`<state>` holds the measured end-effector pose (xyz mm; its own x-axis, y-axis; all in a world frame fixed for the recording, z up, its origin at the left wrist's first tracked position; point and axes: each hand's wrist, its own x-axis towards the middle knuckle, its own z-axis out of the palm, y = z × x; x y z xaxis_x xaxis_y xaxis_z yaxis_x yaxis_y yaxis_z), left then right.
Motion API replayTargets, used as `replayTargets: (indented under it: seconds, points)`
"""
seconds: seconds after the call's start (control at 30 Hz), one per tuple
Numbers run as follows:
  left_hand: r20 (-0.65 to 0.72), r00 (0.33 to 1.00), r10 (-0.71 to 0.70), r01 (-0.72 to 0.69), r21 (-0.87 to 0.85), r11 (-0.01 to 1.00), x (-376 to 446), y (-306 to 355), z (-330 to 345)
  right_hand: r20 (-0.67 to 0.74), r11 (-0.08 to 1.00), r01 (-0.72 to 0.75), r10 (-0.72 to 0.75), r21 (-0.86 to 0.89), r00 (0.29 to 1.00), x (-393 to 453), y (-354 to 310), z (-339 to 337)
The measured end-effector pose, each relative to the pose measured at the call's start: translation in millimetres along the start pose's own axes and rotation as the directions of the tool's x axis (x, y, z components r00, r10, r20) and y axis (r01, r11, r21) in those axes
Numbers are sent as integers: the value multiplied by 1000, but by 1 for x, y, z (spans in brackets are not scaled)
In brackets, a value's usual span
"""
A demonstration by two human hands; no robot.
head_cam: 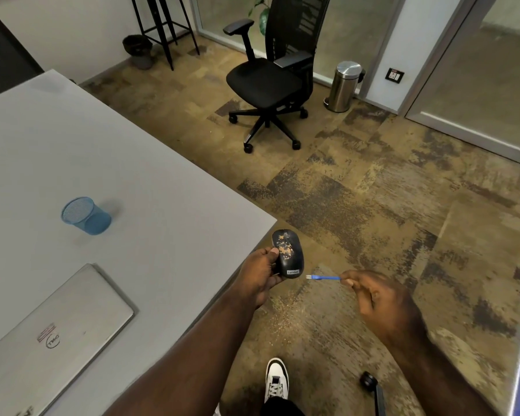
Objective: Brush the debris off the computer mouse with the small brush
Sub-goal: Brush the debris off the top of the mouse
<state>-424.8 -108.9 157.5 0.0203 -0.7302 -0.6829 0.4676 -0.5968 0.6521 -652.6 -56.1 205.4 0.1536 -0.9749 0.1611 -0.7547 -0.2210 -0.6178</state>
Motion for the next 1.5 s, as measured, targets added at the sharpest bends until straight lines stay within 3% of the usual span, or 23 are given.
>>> replayTargets:
  seconds: [0.13, 0.3, 0.4, 0.5, 0.6, 0.73, 0.87, 0.97, 1.03, 1.2, 1.33, 1.5]
  points:
    - [20, 1000, -12, 12, -2, 1000, 0, -1, 2, -83, 998, 41, -38, 39, 996, 8, -8, -2]
    - [37, 999, -23, 26, -82, 996, 1, 0, 0, -29, 998, 68, -68, -1, 997, 5, -7, 3]
    - [31, 999, -16, 19, -84, 996, 3, 3, -5, -40, 999, 21, -23, -32, 999, 3, 1, 2]
    - [44, 999, -17, 18, -19, 1000, 2, 2, -5, -130, 996, -52, 60, 69, 990, 12, 1, -1]
    - [66, 997, -26, 25, 24, 999, 0, -2, -2, -160, 990, -35, 56, 135, 986, 24, -3, 2]
    - [93, 995, -31, 27, 53, 998, -2, -4, 0, -183, 993, -98, 109, 67, 977, 34, -1, 6]
    - [121, 991, -49, 41, 65, 997, -2, -7, -2, -229, 979, -116, 154, 170, 961, 37, 4, 2]
    - [140, 988, -60, 51, 62, 997, -4, -8, -1, -185, 993, -61, 80, 104, 980, 31, 2, 4]
    - [153, 985, -74, 67, 48, 997, -5, -8, -1, -202, 993, -105, 113, 49, 973, 29, 6, 6]
    - [201, 970, -137, 140, 0, 990, -8, -9, 1, -216, 948, -196, 252, 251, 943, 31, 12, -1]
    - [248, 955, -163, 179, -43, 983, -10, -10, 2, -164, 913, -148, 224, 379, 961, 29, 2, -7]
    - [218, 953, -211, 228, -55, 972, -13, -11, 6, -106, 904, -122, 181, 410, 978, 20, -10, -9]
